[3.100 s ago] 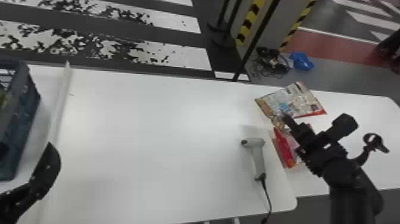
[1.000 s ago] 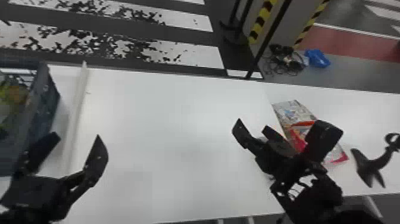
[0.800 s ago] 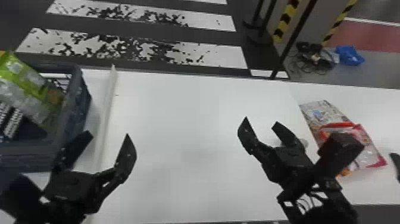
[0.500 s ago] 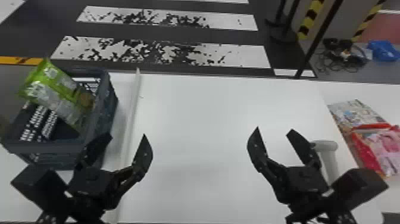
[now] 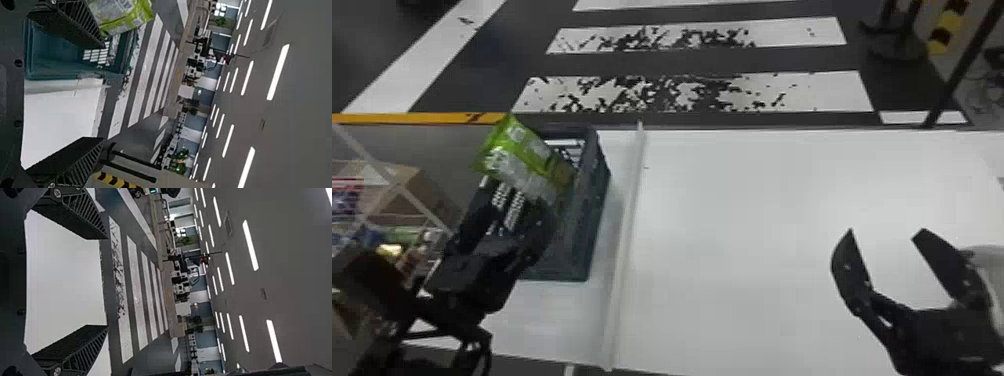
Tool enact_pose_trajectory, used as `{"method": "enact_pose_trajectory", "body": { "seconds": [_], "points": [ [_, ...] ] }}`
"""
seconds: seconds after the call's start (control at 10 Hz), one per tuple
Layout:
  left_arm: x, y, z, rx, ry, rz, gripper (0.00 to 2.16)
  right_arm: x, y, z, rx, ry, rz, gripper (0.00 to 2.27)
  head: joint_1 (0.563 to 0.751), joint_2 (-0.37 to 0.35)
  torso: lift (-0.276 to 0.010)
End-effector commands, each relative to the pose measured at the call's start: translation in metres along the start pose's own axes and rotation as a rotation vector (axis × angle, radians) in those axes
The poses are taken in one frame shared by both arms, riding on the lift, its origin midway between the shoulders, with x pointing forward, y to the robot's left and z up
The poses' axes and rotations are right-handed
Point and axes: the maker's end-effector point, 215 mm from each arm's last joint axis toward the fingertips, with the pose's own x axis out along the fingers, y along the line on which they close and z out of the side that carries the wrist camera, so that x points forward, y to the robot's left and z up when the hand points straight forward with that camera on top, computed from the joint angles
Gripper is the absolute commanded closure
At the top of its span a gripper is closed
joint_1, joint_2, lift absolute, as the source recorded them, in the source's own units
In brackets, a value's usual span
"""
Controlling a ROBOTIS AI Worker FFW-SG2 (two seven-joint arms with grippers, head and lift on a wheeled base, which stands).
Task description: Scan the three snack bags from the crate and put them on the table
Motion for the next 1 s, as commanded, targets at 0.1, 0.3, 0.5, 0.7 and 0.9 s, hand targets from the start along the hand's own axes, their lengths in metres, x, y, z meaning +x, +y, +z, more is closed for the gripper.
{"method": "enact_pose_trajectory", "body": {
  "seconds": [0.1,0.3,0.5,0.7,0.9],
  "points": [
    [0.018,0.056,0.016,-0.041,-0.038,0.086,0.04,-0.004,0.025,-0.015,-0.038,0.03,0.057,0.08,0.695,0.261,-0.094],
    [0.023,0.09,0.024,-0.033,-0.05,0.14,0.04,-0.004,0.042,-0.026,-0.05,0.047,0.093,0.07,0.695,0.35,-0.094],
    [0.049,0.114,0.029,-0.044,-0.065,0.162,0.04,-0.006,0.043,-0.043,-0.065,0.08,0.094,0.06,0.695,0.35,-0.094],
    [0.077,0.13,0.03,-0.059,-0.044,0.169,0.04,-0.012,0.045,-0.053,-0.085,0.107,0.097,0.06,0.695,0.35,-0.094],
    [0.101,0.144,0.03,-0.066,-0.016,0.176,0.04,-0.02,0.045,-0.064,-0.085,0.141,0.094,0.06,0.695,0.35,-0.094]
  ]
}}
